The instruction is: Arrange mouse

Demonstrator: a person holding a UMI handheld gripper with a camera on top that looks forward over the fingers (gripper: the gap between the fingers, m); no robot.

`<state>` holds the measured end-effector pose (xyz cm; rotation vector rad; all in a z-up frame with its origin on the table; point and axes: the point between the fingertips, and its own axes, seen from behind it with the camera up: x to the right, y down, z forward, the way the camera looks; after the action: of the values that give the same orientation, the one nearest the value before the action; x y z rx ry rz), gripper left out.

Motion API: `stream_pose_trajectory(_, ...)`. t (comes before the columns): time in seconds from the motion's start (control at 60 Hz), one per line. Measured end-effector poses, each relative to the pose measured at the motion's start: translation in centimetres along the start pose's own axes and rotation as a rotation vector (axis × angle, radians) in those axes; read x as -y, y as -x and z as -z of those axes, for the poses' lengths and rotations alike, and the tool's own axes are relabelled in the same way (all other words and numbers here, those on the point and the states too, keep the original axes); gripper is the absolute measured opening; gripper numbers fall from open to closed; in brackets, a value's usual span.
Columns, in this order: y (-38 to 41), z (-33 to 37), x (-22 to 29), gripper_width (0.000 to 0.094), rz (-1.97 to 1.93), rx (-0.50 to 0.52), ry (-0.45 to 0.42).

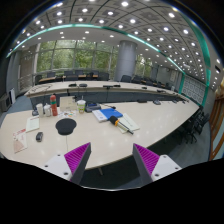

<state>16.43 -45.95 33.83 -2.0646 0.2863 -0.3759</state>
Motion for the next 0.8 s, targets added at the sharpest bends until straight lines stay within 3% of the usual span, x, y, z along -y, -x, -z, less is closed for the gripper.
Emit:
stream_pose_trajectory(0.25, 4.5, -3.6, -8.7, 0.0853, 0.057, 0.057, 0.098)
stream_pose_trajectory(0.45, 14.9, -6.2, -17.8, 0.0856, 0.096, 0.187, 0.189)
stream_pose_trajectory(0.617, 28.1, -10.0, -20.2, 0.0857, 0.058, 0.301, 0.190)
stream_pose_trajectory(0.8, 43.3, -16.3, -18.1, 0.0858, 0.062, 0.394, 0.152)
